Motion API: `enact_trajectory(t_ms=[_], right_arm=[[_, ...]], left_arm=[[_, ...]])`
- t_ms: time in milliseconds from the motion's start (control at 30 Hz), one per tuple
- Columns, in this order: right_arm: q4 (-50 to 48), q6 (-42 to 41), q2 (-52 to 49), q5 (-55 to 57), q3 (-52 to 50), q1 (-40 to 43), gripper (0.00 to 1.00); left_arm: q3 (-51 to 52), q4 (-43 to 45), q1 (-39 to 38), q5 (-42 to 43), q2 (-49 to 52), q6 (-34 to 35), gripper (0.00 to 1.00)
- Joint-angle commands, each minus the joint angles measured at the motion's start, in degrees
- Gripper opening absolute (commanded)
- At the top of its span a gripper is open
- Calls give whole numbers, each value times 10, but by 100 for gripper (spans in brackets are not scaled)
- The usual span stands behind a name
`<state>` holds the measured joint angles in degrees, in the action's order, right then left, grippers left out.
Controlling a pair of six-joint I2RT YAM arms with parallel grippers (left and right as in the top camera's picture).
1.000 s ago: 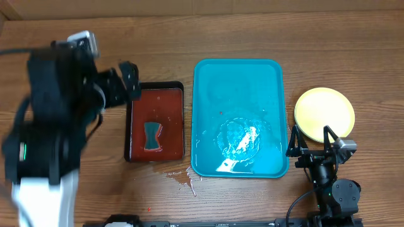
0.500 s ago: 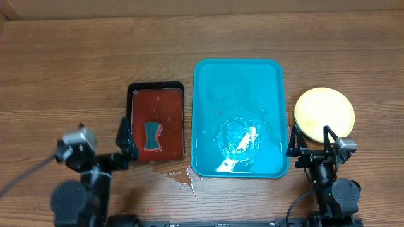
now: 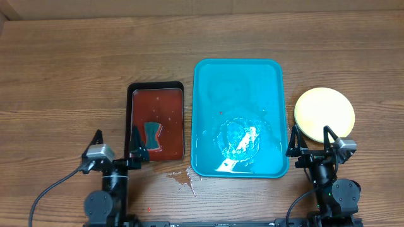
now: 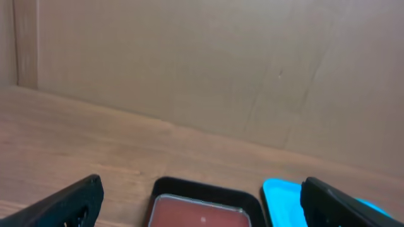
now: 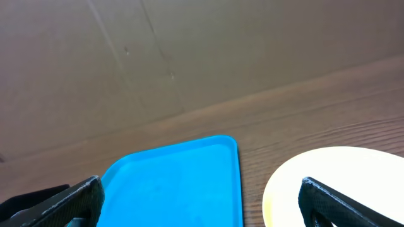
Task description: Clean dirty plates on tray and stack at the side
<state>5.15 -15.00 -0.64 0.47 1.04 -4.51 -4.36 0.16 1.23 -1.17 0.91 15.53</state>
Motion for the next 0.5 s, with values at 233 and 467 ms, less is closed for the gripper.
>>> enact_trajectory(t_ms=[233,467], right_arm=[[-5,-1,3,8,-6,0,100],[-5,-1,3,8,-6,0,100]], left_arm=[[41,-47,1,-7,-7,45,100],[41,-44,1,-7,-6,44,100]])
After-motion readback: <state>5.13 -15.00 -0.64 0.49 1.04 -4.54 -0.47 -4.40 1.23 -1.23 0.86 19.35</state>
